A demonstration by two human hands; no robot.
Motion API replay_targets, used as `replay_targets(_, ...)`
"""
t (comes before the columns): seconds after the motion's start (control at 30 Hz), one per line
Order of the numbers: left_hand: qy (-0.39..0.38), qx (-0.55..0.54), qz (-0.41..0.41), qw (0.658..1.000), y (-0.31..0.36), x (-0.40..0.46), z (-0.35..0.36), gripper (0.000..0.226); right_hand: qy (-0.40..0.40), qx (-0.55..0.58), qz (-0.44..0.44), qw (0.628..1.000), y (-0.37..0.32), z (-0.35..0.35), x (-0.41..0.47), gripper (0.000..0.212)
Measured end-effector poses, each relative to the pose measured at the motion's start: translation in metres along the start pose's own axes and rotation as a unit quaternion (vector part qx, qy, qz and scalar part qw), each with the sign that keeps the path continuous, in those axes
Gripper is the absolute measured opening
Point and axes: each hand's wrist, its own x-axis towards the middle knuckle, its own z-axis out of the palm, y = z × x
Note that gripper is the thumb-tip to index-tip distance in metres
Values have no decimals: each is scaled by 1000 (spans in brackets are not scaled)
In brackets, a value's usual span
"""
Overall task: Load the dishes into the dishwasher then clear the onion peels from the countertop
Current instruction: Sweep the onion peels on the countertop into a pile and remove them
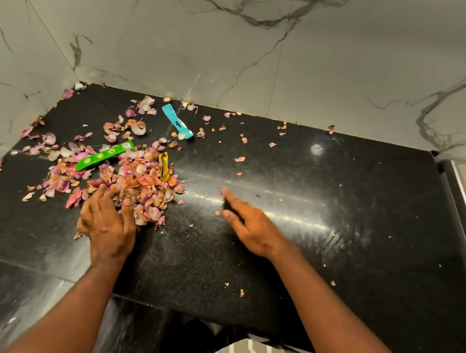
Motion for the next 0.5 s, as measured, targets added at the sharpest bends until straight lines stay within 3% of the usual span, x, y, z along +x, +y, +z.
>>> replay_targets(0.07, 5, 0, 2, 1000, 1, -1, 0, 54, 42, 51, -41, 997, -9, -1, -2, 50)
replay_targets(0.13, 8, 1, 6, 1000, 2, -1, -1, 53, 177, 5, 7, 984, 1, -13, -4, 52)
replay_targets(0.2, 5, 5, 9, 1000, 4, -1, 0, 53, 250, -117, 156, 948, 28, -29, -11, 70)
replay_targets(0.27, 0, 10, 8, 1000, 4, 0, 0, 54, 223, -177, 317, 905, 43, -35, -17, 94)
replay_targets(0.3, -2, 12, 7, 1000, 3, 0, -1, 55, 194, -193, 352, 895, 42, -29, -18, 101)
replay_targets(0.33, -3, 11, 7, 1000, 4, 0, -1, 55, 163, -217, 345, 899, 37, -18, -18, 104)
replay_targets(0.4, -4, 8, 7, 1000, 4, 0, -1, 55, 98, -253, 235, 933, 22, 8, -14, 97)
replay_targets(0.5, 1, 2, 5, 1000, 3, 0, -2, 54, -31, -139, 34, 989, -20, 31, -7, 73)
